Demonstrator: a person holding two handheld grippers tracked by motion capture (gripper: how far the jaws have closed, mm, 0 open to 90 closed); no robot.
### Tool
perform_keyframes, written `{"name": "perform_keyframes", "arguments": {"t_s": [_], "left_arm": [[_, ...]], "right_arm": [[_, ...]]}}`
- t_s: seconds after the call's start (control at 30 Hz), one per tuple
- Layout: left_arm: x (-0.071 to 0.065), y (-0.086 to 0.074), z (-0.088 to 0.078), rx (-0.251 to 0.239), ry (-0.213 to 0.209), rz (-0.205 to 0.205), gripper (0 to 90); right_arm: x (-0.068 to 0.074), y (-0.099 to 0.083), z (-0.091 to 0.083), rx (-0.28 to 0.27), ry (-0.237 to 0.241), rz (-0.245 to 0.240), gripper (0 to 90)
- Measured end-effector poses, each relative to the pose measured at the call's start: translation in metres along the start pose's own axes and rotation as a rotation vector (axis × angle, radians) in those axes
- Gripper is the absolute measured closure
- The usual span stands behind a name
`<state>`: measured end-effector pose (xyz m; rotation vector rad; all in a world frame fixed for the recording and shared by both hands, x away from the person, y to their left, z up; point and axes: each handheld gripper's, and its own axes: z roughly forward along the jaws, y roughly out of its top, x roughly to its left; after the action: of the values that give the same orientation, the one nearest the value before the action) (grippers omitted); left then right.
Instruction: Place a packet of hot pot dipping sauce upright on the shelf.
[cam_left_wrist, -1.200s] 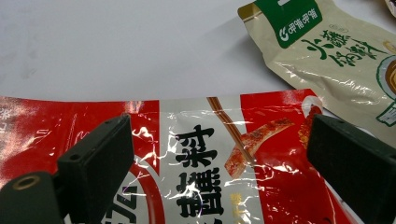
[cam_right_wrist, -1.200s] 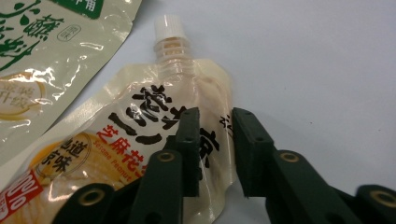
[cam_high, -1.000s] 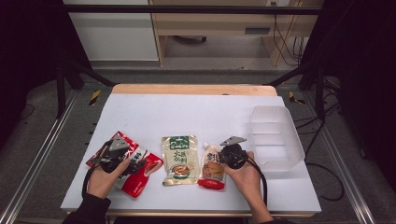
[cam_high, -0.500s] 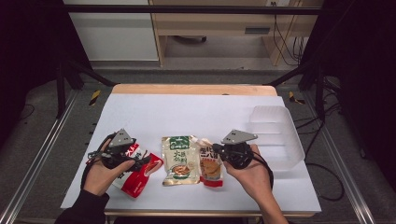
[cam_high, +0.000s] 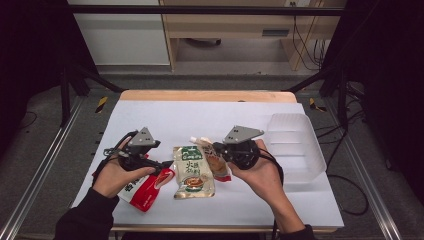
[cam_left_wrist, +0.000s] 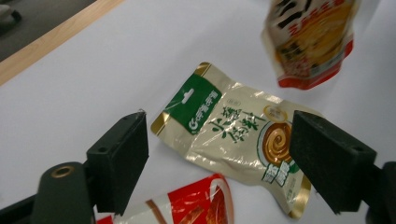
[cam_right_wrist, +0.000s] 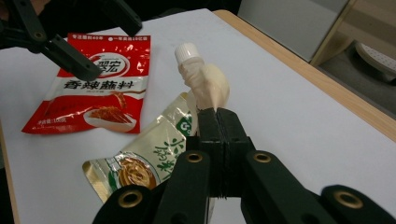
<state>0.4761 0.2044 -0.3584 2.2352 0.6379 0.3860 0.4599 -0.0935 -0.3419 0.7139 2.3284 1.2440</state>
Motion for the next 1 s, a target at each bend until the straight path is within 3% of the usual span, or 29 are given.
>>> {"name": "perform_keyframes", "arguments": {"t_s": [0.13,0.4,0.73,0.8,1.0], "left_arm": [[-0.004,0.012,0.004,-0.011,-0.033,0.030,25.2],[-0.004,0.022,0.008,-0.029,-0.064,0.047,33.5],[-0.001,0.023,0.008,-0.051,-0.089,0.040,45.8],[0.001,0.023,0.007,-0.058,-0.105,0.030,51.7],[0.003,0.023,0.007,-0.031,-0.120,0.019,62.7]], "right_arm": [[0.008,0.006,0.012,-0.005,0.034,-0.007,90.0],[0.020,0.016,0.021,-0.032,0.087,-0.021,90.0],[0.029,0.020,0.025,-0.026,0.109,-0.035,90.0],[0.030,0.019,0.025,-0.027,0.109,-0.037,90.0],[0.029,0.017,0.028,-0.024,0.110,-0.033,90.0]]}}
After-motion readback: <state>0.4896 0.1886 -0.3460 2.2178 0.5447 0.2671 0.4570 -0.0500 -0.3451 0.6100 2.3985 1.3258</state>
